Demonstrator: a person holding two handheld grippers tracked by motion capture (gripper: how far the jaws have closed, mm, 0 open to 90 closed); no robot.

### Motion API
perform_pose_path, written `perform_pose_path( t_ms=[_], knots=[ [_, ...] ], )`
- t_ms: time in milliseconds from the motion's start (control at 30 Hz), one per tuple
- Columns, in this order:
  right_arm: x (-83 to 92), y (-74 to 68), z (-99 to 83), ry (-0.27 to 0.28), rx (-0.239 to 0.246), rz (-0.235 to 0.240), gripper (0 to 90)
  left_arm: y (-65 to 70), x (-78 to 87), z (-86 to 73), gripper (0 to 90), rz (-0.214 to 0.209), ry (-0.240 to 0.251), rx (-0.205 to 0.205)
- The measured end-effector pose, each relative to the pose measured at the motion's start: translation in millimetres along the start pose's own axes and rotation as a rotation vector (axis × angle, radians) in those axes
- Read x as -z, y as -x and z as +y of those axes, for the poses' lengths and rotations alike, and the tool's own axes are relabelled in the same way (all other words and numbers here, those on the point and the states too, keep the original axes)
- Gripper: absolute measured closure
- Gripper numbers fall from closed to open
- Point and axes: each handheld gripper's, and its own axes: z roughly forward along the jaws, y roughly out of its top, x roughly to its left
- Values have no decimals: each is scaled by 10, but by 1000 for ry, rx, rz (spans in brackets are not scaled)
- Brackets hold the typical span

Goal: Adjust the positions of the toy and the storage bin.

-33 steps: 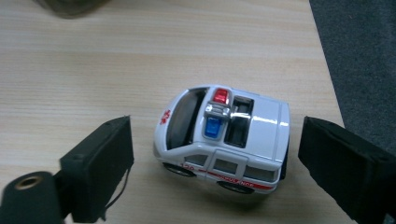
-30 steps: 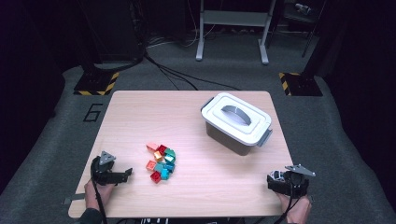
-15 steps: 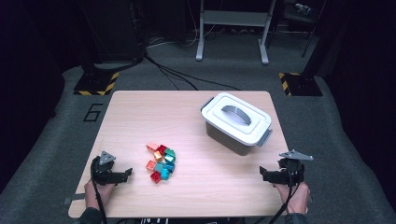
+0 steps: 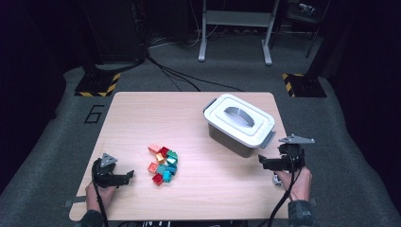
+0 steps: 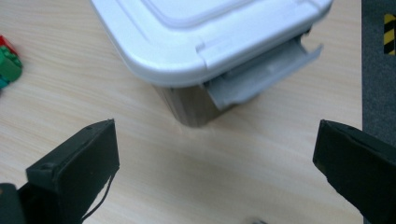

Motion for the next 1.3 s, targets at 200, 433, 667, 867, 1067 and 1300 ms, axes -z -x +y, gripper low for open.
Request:
perform_pose_path(
  t_ms=[200, 433, 667, 867, 1067, 1300],
  knots=[
    [63, -91, 368, 34, 59, 13, 0, 1, 1, -1, 44, -1, -1, 1],
    [-20, -203, 743, 24, 111, 16, 0, -4, -3, 0, 43, -1, 1, 0],
    [-283, -182, 912, -14, 123, 10, 50, 3, -1, 1, 47, -4, 0, 0],
    [-484, -128, 966, -38, 123, 10, 219, 3, -2, 2, 50, -2, 3, -4],
    [-626, -94, 1034, -40, 134, 3, 400, 4, -2, 2, 53, -3, 4, -4],
    [-745, -99, 1097, -66, 153, 13, 525, 1, 2, 2, 56, -5, 2, -9]
  ],
)
